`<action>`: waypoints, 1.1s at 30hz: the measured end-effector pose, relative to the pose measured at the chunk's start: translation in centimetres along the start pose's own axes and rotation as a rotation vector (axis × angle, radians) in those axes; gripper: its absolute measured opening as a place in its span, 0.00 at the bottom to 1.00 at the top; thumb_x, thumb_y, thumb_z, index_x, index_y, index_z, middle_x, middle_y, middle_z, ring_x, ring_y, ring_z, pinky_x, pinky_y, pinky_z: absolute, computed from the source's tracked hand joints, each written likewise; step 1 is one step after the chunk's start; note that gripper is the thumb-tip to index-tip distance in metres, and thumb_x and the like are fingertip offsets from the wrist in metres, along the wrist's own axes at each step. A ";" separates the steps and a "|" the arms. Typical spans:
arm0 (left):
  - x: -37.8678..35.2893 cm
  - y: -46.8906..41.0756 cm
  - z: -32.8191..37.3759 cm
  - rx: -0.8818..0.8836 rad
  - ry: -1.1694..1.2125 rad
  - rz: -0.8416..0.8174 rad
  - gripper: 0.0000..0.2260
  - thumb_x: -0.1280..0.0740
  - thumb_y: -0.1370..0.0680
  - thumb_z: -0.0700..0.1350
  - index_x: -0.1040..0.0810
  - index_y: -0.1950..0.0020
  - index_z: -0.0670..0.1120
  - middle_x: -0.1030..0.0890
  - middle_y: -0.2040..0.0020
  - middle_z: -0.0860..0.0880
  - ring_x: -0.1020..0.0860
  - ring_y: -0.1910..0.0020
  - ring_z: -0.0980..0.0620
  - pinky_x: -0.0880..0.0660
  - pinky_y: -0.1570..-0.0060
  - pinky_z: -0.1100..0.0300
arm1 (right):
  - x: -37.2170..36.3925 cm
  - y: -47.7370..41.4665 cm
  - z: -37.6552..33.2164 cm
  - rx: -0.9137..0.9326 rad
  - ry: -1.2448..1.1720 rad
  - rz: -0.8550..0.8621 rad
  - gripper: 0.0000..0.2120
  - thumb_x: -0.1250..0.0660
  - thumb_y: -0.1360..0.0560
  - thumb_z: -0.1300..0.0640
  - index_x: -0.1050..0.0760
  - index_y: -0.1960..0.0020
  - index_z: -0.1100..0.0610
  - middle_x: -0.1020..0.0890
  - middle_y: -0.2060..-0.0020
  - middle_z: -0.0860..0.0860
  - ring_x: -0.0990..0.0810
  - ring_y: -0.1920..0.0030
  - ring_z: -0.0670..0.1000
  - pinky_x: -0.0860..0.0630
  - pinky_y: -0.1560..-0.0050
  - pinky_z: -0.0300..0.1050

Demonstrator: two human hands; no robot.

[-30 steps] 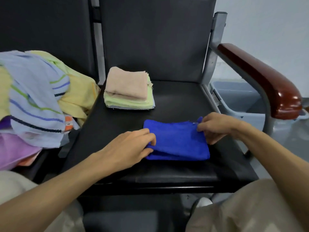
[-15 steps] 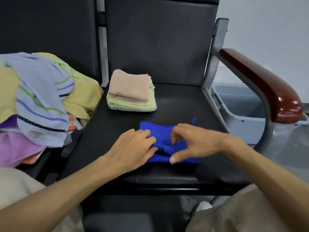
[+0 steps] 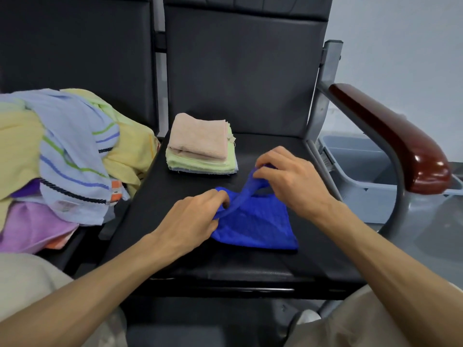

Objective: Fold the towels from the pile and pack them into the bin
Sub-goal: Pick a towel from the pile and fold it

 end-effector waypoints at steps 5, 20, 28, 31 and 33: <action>-1.5 0.7 0.4 -0.095 -0.081 -0.131 0.09 0.36 0.23 0.43 0.27 0.44 0.52 0.27 0.48 0.54 0.23 0.55 0.47 0.31 0.61 0.54 | -3.6 4.2 1.3 -0.147 -0.178 -0.628 0.13 0.32 0.29 0.64 0.18 0.48 0.52 0.21 0.49 0.48 0.24 0.45 0.52 0.23 0.53 0.52; -2.1 -0.6 -2.3 0.192 0.164 -0.148 0.11 0.39 0.21 0.56 0.21 0.54 0.53 0.23 0.59 0.56 0.24 0.57 0.55 0.26 0.56 0.55 | -4.9 8.5 4.5 -0.766 -0.209 -0.950 0.24 0.40 0.22 0.39 0.24 0.60 0.60 0.20 0.68 0.53 0.19 0.65 0.55 0.23 0.58 0.45; -5.0 -5.5 -6.1 0.490 0.127 -0.236 0.22 0.35 0.26 0.65 0.31 0.44 0.50 0.25 0.50 0.52 0.23 0.51 0.50 0.25 0.52 0.52 | -7.0 8.9 3.0 -0.860 -0.157 -1.116 0.25 0.33 0.29 0.34 0.36 0.61 0.54 0.25 0.65 0.48 0.23 0.69 0.48 0.23 0.55 0.44; -6.0 -6.6 -6.4 0.514 0.051 -0.276 0.20 0.31 0.27 0.62 0.29 0.45 0.50 0.24 0.48 0.51 0.23 0.50 0.49 0.25 0.51 0.52 | -7.5 9.0 3.2 -0.885 -0.175 -1.127 0.25 0.31 0.30 0.35 0.34 0.60 0.55 0.23 0.66 0.49 0.21 0.69 0.50 0.21 0.55 0.44; -5.9 -6.8 -7.0 0.538 0.090 -0.232 0.13 0.29 0.26 0.56 0.27 0.49 0.52 0.24 0.48 0.51 0.23 0.50 0.49 0.24 0.50 0.52 | -7.7 9.0 3.4 -0.894 -0.183 -1.130 0.25 0.30 0.31 0.35 0.34 0.61 0.56 0.23 0.68 0.49 0.22 0.71 0.50 0.21 0.56 0.44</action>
Point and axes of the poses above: each hand's wrist, its own y-axis away from the middle knuckle, its own x-axis out of the back of the hand, z = x × y, the point moved 7 cm from there along -y, towards the middle knuckle
